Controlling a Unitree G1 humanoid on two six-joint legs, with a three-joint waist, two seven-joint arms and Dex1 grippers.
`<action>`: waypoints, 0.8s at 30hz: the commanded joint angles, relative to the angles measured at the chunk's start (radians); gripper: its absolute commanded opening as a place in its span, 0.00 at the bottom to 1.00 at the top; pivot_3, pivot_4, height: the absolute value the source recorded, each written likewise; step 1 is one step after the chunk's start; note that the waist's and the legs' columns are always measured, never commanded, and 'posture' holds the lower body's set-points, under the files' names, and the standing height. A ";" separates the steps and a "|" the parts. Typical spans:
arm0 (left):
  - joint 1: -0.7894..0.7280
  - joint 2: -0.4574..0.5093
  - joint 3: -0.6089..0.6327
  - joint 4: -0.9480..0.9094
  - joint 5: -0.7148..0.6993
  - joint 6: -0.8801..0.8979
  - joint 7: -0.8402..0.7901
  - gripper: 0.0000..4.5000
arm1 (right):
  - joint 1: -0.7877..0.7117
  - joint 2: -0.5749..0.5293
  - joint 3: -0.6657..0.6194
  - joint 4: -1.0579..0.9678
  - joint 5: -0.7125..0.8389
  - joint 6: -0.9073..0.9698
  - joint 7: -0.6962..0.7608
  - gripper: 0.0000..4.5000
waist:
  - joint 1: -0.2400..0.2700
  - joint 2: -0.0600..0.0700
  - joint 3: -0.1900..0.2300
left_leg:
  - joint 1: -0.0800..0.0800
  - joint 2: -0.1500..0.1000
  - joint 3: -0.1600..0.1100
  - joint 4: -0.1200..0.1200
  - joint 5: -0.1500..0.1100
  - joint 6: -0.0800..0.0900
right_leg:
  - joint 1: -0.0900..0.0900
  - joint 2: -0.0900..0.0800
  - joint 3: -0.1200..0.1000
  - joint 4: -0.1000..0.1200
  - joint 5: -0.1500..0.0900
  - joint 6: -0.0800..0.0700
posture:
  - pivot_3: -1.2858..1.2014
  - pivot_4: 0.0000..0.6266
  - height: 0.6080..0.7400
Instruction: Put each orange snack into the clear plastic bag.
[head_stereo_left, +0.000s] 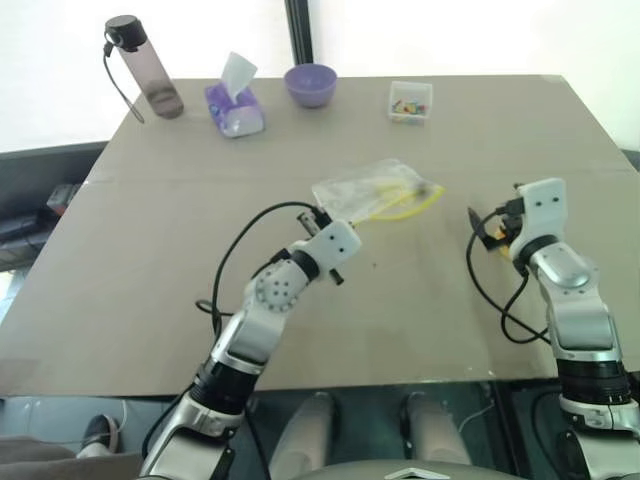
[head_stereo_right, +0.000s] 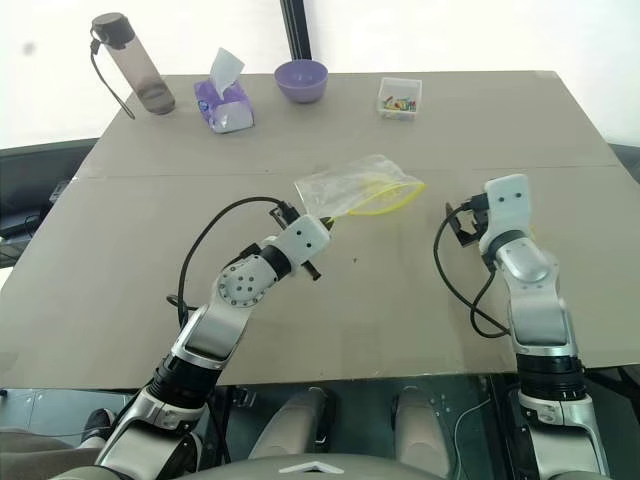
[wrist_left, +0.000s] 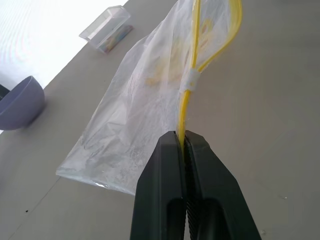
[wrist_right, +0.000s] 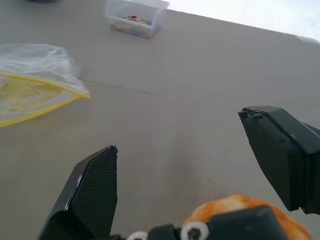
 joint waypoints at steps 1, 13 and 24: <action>-0.010 0.001 0.018 -0.010 0.001 -0.010 0.015 0.00 | 0.019 0.016 -0.120 -0.068 0.035 0.156 -0.065 0.99 | 0.001 0.000 0.000 | 0.000 0.000 0.000 0.000 0.000 0.000 | 0.000 0.000 0.000 0.000 0.000 0.000 | 0.52 0.24 1.00; -0.026 0.003 0.016 0.018 -0.003 -0.025 0.014 0.00 | 0.014 0.128 -0.246 -0.145 0.242 0.513 -0.083 0.78 | -0.002 0.001 -0.001 | 0.000 0.001 0.000 0.000 0.000 0.001 | 0.000 0.001 0.000 0.001 0.000 0.000 | 0.52 0.24 1.00; -0.026 0.007 0.020 0.025 -0.003 -0.029 0.014 0.00 | 0.027 0.064 -0.178 -0.139 0.287 0.432 -0.055 0.01 | -0.003 0.002 -0.001 | 0.001 0.001 0.001 0.000 0.000 0.001 | 0.000 0.001 0.000 0.001 0.000 0.000 | 0.52 0.24 1.00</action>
